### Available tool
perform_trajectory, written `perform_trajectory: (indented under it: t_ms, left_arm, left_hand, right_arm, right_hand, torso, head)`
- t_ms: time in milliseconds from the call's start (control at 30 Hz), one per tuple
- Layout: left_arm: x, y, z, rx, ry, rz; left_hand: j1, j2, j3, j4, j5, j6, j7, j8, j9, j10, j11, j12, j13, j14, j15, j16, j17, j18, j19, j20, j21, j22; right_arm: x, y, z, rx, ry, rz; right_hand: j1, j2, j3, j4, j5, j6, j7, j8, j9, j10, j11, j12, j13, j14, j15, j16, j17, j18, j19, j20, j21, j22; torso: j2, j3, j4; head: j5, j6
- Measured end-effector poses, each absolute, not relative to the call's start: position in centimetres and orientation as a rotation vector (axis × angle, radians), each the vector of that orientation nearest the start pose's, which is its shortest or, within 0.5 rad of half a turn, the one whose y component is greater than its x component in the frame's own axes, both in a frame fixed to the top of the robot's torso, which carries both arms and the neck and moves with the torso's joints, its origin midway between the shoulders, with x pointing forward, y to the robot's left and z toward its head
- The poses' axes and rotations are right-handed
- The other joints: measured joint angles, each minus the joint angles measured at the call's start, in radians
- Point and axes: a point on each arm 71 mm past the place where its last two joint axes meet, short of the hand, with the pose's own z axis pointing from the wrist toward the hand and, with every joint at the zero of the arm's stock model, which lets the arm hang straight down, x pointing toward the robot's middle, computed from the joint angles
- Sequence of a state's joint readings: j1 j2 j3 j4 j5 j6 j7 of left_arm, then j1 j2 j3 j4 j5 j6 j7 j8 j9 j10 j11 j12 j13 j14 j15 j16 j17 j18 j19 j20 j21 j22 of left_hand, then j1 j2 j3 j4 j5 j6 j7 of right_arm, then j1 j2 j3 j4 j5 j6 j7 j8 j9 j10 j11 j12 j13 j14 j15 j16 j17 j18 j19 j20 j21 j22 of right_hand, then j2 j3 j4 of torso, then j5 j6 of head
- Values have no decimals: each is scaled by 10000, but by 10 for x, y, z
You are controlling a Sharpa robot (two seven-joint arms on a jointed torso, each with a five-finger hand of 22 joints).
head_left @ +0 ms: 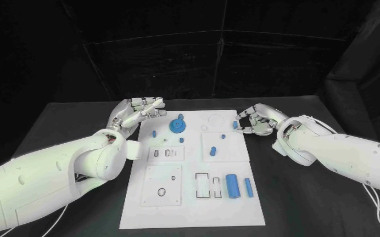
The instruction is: Assemble the parts on the task board
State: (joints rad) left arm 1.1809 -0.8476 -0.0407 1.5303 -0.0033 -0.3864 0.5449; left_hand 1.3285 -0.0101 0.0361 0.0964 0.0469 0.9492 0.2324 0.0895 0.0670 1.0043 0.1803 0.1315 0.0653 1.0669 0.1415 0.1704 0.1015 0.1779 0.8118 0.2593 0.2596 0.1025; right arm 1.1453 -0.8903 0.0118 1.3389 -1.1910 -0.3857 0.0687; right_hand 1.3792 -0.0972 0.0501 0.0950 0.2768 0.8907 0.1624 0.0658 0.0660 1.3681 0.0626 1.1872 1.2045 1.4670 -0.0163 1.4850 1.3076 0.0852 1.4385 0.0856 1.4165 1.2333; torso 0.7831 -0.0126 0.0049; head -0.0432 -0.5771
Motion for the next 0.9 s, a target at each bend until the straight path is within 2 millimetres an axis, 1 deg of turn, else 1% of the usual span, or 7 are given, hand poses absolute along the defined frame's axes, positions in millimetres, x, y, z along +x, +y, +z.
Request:
perform_trajectory:
  t_ms: [233,533,633,700,767,833,900]
  left_arm:
    - [487,215,-178,-10556,12602,-15487]
    - [487,216,-178,-10570,12605,-15460]
    - [487,216,-178,-10575,12609,-15458]
    - [487,216,-178,-10575,12611,-15458]
    - [487,216,-178,-10577,12612,-15456]
    - [487,216,-179,-10578,12613,-15455]
    - [487,216,-179,-10580,12614,-15451]
  left_hand:
    - [0,0,0,0,0,-1,-1,0,0,0,0,0,0,0,0,0,0,0,0,0,0,1]
    - [0,0,0,0,0,-2,-1,0,0,0,0,0,-1,0,0,0,-1,0,6,-6,-14,-10]
    - [0,0,0,1,0,-2,-1,0,0,0,0,0,-1,-1,0,0,-1,0,31,-31,-39,-9]
    - [0,0,0,0,0,-2,-1,0,0,0,0,0,0,0,0,0,-1,1,32,-31,-39,-9]
    - [0,0,-18,-18,0,-2,-1,-42,0,0,1,0,-1,-1,0,0,-1,0,32,-32,-39,-9]
    - [0,0,-28,-28,0,-2,-2,-45,0,-1,1,0,-1,-1,0,0,-1,0,32,-32,-39,-9]
    - [0,0,-28,-28,0,-2,-2,-45,0,0,0,0,-1,-1,0,0,-1,0,32,-31,-39,-9]
  right_arm:
    - [514,-279,-199,1605,16096,6807]
    - [516,-274,-201,1583,16114,6878]
    - [517,-272,-201,1570,16122,6908]
    - [517,-272,-201,1572,16128,6904]
    - [517,-272,-201,1573,16137,6899]
    - [517,-272,-201,1573,16144,6897]
    - [517,-272,-202,1575,16153,6895]
  right_hand:
    - [-1,1,0,0,0,0,0,0,0,0,0,0,35,0,0,0,-1,0,0,0,0,0]
    - [131,217,85,-141,-60,294,-103,206,64,3,-2,123,159,0,0,0,-1,0,0,0,0,45]
    - [167,253,172,-227,-217,498,-139,299,80,39,-39,172,213,0,1,0,-2,0,0,1,1,64]
    - [195,360,209,-264,-315,556,-173,330,80,75,-74,207,243,0,1,40,-2,0,0,1,38,66]
    - [176,377,267,-322,-411,680,-166,381,80,75,-75,217,275,0,1,41,-2,-1,22,-21,38,89]
    - [222,495,347,-402,-537,847,-196,447,91,114,-112,273,316,-7,-6,41,-2,0,38,-37,38,102]
    - [283,555,472,-487,-687,1029,-239,523,98,129,-128,284,349,-16,-59,40,-2,0,38,-37,38,111]
  torso:
    - [5,-8,6]
    - [5,-11,11]
    - [5,-11,-5]
    - [4,-11,-6]
    - [4,-11,-10]
    - [3,-11,-11]
    - [-1,-12,-11]
  head:
    - [7,-14]
    - [71,-73]
    - [92,-83]
    - [94,-89]
    - [94,-98]
    - [91,-102]
    - [83,-108]
